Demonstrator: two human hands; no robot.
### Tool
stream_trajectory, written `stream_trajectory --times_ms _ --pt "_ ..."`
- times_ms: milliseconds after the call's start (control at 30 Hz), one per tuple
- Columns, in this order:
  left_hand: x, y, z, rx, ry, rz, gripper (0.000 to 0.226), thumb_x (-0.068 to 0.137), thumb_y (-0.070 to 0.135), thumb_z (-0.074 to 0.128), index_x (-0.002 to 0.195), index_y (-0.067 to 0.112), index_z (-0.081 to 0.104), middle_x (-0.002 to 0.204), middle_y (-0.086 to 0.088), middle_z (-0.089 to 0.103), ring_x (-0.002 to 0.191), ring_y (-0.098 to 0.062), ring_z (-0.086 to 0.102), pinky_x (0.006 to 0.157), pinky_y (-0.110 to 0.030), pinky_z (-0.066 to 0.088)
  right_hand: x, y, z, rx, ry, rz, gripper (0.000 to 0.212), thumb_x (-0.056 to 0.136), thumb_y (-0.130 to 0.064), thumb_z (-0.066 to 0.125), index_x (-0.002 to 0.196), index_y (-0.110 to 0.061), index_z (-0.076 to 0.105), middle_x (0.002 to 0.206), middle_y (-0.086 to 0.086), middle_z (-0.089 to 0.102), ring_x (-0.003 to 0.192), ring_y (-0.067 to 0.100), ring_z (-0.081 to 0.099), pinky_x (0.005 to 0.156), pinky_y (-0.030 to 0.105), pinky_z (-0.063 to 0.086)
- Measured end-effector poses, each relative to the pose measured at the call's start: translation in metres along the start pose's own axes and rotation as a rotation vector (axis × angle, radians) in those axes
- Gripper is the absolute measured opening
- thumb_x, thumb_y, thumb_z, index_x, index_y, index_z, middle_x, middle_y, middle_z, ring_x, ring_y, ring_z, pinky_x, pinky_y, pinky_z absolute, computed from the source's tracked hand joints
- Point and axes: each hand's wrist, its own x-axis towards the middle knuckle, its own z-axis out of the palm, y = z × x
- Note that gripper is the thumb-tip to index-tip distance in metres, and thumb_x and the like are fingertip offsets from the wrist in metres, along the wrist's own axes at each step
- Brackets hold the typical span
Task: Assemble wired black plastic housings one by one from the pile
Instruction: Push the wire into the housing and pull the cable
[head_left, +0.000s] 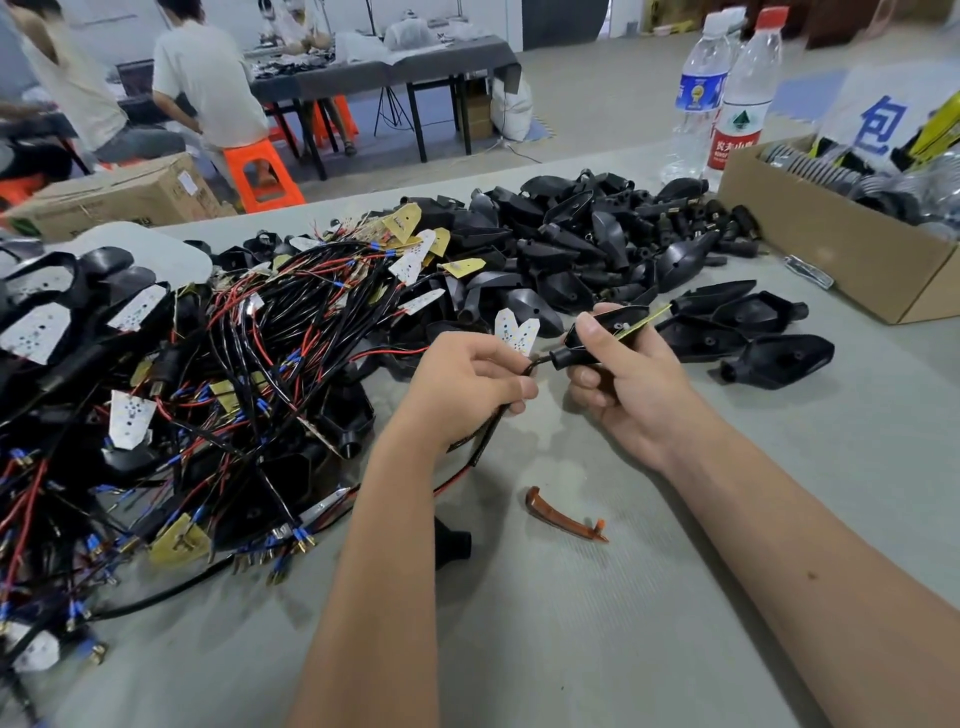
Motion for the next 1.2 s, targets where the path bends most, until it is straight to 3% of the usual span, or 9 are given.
stream_trajectory --times_ms 100,267,567,700,767,867,1200 --pt "-0.002 0.000 -0.001 -0.096 -0.010 -0.031 0.011 0.090 -0.010 0.069 0.090 0.001 0.070 0.080 -0.021 0.076 0.063 -0.019 0.070 0.059 -0.023 0.055 -0.001 0.000 0.001 -0.013 0.002 -0.012 0.043 0.087 -0.013 0.073 0.117 -0.019 0.043 0.076 -0.002 0.060 0.054 0.011 0.044 0.043 0.019 0.034" --pt "-0.001 -0.004 -0.004 -0.152 -0.030 -0.076 0.012 0.097 -0.008 0.059 0.095 -0.003 0.070 0.078 -0.016 0.077 0.064 -0.018 0.072 0.058 -0.020 0.055 -0.002 -0.002 0.002 -0.012 -0.017 -0.003 0.057 0.078 -0.008 0.074 0.125 -0.018 0.044 0.084 0.005 0.060 0.056 0.013 0.046 0.044 0.020 0.034" --pt "-0.007 -0.009 -0.020 -0.052 -0.118 -0.076 0.015 0.101 -0.008 0.054 0.100 -0.003 0.068 0.074 -0.010 0.076 0.059 -0.013 0.069 0.056 -0.019 0.056 0.002 -0.003 -0.003 0.059 -0.005 0.032 0.031 0.092 0.001 0.063 0.115 -0.016 0.050 0.085 0.003 0.060 0.057 0.015 0.046 0.043 0.021 0.032" --pt "-0.007 -0.010 -0.021 -0.070 -0.126 -0.062 0.015 0.100 -0.009 0.055 0.108 -0.010 0.067 0.074 -0.011 0.076 0.056 -0.013 0.066 0.054 -0.018 0.053 0.003 -0.006 -0.004 0.123 -0.040 0.054 0.011 0.097 -0.013 0.060 0.099 -0.014 0.048 0.088 0.004 0.058 0.057 0.015 0.044 0.043 0.021 0.031" --pt "-0.006 -0.011 -0.021 -0.048 -0.130 -0.049 0.016 0.100 -0.009 0.055 0.109 -0.010 0.068 0.074 -0.010 0.076 0.056 -0.012 0.065 0.052 -0.018 0.051 0.003 -0.006 -0.003 0.100 0.015 0.054 0.018 0.100 -0.023 0.058 0.107 -0.010 0.049 0.092 0.012 0.058 0.054 0.015 0.044 0.041 0.021 0.030" --pt "-0.005 -0.012 -0.021 0.033 -0.133 -0.027 0.016 0.099 -0.006 0.057 0.106 -0.004 0.072 0.077 -0.008 0.077 0.056 -0.010 0.062 0.050 -0.016 0.046 0.005 -0.004 -0.004 0.021 0.090 -0.001 0.019 0.103 -0.021 0.058 0.113 -0.007 0.049 0.102 0.022 0.055 0.049 0.016 0.045 0.038 0.022 0.029" --pt "-0.002 -0.007 -0.015 0.172 -0.121 0.005 0.016 0.099 -0.002 0.060 0.102 0.003 0.074 0.077 -0.002 0.077 0.052 -0.008 0.052 0.048 -0.011 0.040 0.004 0.002 -0.003 -0.192 0.151 -0.105 0.014 0.101 -0.017 0.062 0.101 -0.005 0.055 0.096 0.017 0.076 0.047 0.018 0.048 0.039 0.023 0.030"
